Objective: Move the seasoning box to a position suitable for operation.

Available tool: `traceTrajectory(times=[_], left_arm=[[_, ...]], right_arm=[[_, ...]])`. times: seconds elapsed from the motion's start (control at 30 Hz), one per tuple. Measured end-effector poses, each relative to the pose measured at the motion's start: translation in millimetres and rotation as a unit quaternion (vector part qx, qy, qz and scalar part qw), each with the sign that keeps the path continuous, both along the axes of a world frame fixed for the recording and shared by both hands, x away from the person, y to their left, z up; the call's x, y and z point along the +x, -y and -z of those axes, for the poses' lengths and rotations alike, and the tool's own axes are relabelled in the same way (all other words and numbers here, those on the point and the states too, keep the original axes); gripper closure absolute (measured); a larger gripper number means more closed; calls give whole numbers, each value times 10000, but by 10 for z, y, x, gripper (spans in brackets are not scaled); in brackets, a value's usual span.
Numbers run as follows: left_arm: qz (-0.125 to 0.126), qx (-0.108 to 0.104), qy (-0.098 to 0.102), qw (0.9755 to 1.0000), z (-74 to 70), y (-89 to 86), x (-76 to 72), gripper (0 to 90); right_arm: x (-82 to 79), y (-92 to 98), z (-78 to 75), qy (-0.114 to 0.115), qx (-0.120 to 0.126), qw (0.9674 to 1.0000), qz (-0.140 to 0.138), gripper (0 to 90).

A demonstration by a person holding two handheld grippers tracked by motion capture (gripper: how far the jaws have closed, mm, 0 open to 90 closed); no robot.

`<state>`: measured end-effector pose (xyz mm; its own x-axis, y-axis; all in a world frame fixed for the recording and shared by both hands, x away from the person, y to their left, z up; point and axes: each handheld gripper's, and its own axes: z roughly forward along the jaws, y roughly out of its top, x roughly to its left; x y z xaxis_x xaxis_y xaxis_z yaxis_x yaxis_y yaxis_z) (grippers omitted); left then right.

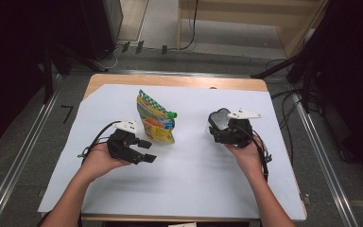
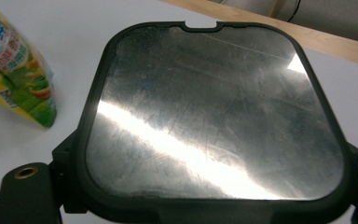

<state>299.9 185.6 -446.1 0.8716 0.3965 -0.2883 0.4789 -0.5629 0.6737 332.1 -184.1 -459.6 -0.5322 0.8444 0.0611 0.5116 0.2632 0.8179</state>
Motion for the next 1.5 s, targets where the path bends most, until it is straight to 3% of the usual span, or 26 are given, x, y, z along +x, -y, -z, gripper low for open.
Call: traceTrajectory(times=[0.43, 0.63, 0.97, 1.13, 1.3, 1.5], left_arm=[[94, 25, 32, 9999, -7, 109, 13, 365], [120, 1, 38, 9999, -15, 130, 18, 365], [161, -2, 68, 9998, -19, 170, 11, 366], [168, -8, 55, 9998, -16, 179, 12, 367], [200, 15, 74, 9998, -16, 201, 3, 368], [215, 1, 71, 9997, -15, 214, -2, 369]], right_arm=[[-400, -101, 27, -108, -40, 9992, -386, 165], [-511, -155, 46, -156, 18, 9985, -519, 165], [-683, -503, 150, -267, -74, 9933, -1122, 165], [-736, -657, 186, -242, -72, 9880, -1525, 165], [-755, -763, 252, -292, -182, 9851, -1684, 164], [-775, -752, 287, -196, -237, 9836, -1777, 163]])
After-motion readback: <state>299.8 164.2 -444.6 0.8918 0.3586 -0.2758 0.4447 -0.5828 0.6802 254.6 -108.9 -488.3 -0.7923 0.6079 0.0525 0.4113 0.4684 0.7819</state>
